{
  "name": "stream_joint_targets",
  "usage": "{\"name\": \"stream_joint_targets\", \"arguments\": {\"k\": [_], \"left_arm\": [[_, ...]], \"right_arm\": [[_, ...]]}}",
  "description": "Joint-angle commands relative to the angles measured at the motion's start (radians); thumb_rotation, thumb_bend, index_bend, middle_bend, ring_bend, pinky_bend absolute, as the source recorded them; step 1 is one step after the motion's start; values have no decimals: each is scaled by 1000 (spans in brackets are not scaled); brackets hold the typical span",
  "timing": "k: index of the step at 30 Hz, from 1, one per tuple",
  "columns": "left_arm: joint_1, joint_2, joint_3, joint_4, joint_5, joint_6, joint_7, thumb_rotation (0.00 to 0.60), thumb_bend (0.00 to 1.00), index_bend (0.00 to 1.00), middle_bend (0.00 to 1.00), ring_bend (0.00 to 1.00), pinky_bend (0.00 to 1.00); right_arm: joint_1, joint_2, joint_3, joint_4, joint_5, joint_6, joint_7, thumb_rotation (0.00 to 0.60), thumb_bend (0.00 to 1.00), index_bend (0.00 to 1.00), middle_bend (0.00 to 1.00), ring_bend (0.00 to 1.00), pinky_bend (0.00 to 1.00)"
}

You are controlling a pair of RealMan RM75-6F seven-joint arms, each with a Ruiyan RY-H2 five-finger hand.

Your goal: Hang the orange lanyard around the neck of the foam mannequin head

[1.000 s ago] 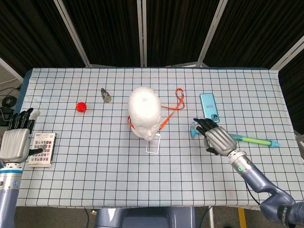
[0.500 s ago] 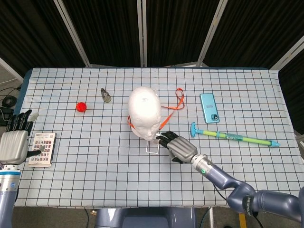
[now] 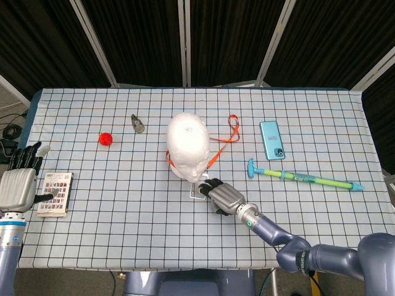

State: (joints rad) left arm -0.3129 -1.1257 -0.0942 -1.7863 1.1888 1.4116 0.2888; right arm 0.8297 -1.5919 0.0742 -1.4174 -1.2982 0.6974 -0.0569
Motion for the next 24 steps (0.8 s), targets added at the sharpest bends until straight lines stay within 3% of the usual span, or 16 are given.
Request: {"name": "stream_joint_targets", "arguments": {"k": [1,24], "left_arm": [[2,1,-1,3,7,-6,-7,600,0,0,0,0,0],[14,-9,-16,9,18,-26,8,600,0,0,0,0,0]], "right_arm": [[0,-4,-3,0,-2,-2,1,600,1000,160,122,62,108],[11,133,-97,-186,-129,-80,117,600,1000,191,148,83,145]]}}
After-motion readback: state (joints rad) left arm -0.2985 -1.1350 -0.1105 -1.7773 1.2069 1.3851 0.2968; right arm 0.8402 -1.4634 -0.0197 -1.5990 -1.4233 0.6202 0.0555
